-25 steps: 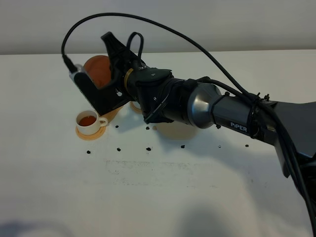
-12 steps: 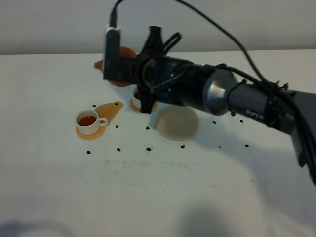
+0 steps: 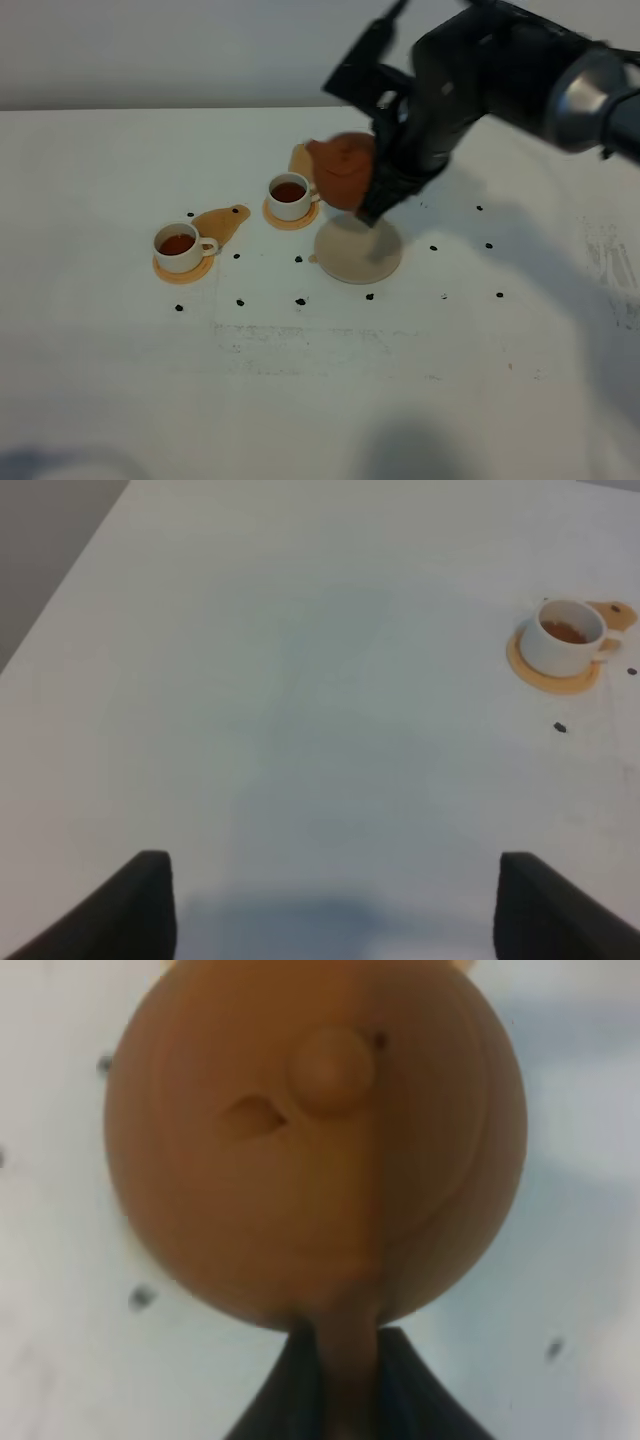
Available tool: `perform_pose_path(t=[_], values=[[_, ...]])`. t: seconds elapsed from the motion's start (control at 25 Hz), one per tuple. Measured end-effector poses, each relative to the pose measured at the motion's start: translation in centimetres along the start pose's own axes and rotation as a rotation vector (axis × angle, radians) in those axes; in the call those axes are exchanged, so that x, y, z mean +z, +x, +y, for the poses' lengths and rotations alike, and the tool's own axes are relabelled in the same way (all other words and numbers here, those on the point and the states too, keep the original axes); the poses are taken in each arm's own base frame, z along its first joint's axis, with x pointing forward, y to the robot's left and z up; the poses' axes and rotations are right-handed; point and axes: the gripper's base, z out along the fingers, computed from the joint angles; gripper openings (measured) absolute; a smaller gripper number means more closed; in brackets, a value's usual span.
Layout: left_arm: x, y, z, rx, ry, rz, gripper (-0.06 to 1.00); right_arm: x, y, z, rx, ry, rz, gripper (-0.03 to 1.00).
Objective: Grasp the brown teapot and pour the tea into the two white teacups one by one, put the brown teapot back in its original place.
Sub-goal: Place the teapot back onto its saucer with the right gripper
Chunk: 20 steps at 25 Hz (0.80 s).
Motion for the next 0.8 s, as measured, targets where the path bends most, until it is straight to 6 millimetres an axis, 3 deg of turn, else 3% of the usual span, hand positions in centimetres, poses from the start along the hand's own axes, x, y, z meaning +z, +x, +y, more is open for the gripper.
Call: perform_pose_path(t=[0.24,0.48,0.8], values=[[0.0,0.0,0.0,0.000,0.000,0.000,0.67,0.8,1.2,-1.9,-0.017,-0.018,-0.020,0.09],[0.0,0.0,0.0,0.000,0.000,0.000,0.67,2.7,2.1,-1.1,-0.171,-0.075,-0.072,0.09],[0.0,0.0,0.0,0.000,0.000,0.000,0.67,4.4,2.8,-0.6,-0.149,-0.064,-0.131,0.09]])
